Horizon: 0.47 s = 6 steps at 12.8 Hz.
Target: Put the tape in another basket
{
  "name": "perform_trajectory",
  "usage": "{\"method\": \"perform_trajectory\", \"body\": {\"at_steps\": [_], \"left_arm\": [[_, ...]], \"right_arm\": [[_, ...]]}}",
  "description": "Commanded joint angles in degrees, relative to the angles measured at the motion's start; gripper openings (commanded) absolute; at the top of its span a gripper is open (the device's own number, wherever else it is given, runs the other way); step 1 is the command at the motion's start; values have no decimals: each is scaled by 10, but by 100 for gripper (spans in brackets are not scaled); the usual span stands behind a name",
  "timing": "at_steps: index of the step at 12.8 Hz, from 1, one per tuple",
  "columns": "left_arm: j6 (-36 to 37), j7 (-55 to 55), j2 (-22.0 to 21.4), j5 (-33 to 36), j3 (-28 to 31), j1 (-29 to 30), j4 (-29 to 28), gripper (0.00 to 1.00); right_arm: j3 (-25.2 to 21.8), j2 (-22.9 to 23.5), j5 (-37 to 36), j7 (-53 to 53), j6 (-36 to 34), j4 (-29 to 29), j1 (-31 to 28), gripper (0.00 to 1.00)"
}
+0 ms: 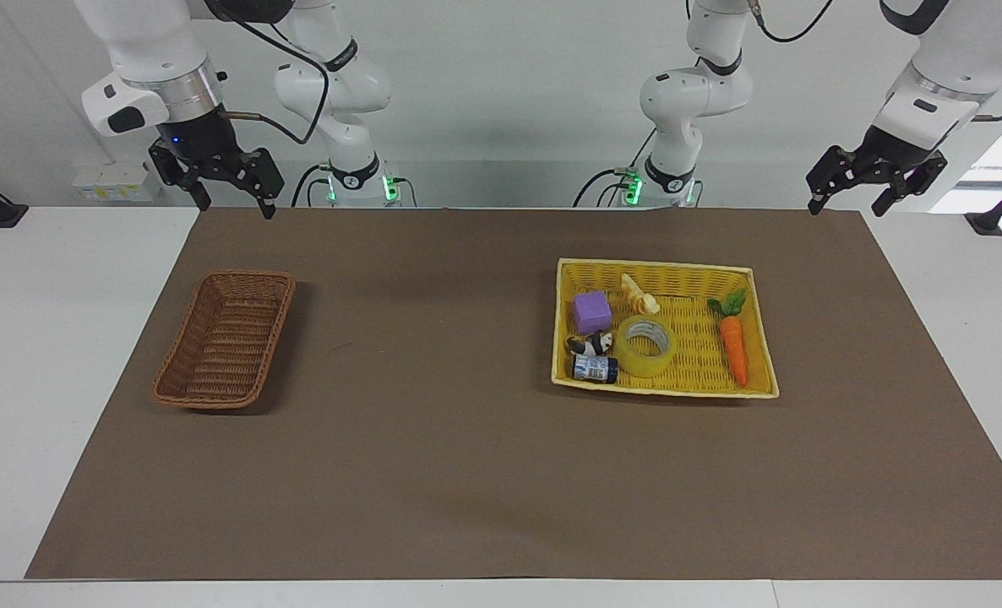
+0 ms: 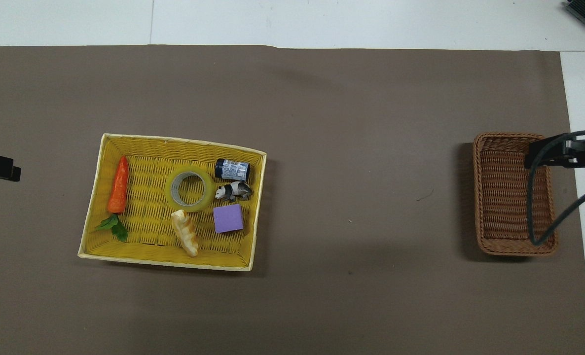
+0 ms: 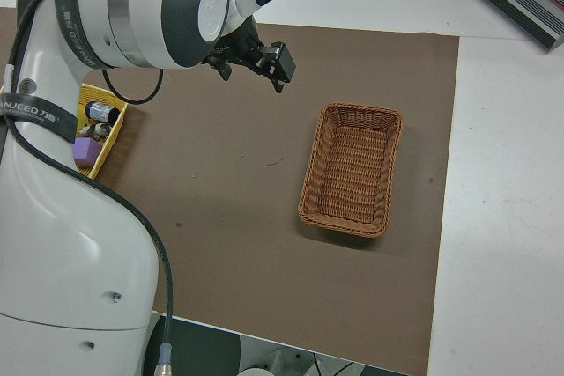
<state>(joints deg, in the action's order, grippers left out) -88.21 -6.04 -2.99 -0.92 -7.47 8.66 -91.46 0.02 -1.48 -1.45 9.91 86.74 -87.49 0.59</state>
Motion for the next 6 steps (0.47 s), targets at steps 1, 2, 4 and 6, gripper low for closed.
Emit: {"method": "perform_trajectory", "body": {"at_steps": [1, 2, 4, 6], "left_arm": [[-38, -7, -17, 7, -2, 5, -45, 100], [-52, -7, -17, 7, -2, 4, -57, 100], [-89, -7, -17, 7, -3, -1, -92, 100], [-129, -3, -17, 7, -3, -4, -128, 100]], "right_arm": [[5, 5, 10, -17, -13, 11, -10, 100], [5, 5, 10, -17, -12, 11, -10, 100], [5, 5, 10, -16, -13, 11, -10, 100], [5, 5, 10, -16, -13, 11, -10, 100]]}}
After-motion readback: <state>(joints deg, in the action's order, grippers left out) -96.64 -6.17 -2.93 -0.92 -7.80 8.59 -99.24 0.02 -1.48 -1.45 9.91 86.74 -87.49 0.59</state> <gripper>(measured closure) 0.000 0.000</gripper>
